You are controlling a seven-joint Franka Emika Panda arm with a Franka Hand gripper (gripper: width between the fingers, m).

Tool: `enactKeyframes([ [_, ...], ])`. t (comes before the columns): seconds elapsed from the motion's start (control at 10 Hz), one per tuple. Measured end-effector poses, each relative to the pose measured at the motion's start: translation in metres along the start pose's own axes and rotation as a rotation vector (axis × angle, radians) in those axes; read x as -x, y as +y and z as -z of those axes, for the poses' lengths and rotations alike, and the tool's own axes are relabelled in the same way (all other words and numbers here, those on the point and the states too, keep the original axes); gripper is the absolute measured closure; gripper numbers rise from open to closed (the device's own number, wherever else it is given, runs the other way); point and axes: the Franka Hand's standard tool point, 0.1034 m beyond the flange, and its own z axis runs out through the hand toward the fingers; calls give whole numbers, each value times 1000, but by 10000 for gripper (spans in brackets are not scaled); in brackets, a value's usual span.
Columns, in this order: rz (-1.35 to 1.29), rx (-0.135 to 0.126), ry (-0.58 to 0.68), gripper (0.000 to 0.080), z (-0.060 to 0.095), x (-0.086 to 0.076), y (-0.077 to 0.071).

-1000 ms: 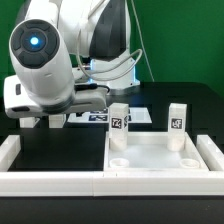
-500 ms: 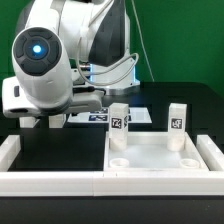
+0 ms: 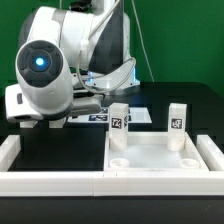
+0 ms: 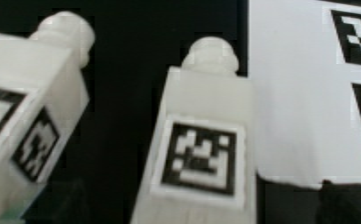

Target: Assemble square table

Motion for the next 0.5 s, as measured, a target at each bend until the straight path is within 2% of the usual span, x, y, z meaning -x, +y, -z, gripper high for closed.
enactKeyframes([
  [0.1, 9, -1, 6, 151, -12, 5, -6],
  [0.2, 12, -3, 3, 151, -11, 6, -7],
  [0.5, 21, 1, 4, 522, -11, 4, -8],
])
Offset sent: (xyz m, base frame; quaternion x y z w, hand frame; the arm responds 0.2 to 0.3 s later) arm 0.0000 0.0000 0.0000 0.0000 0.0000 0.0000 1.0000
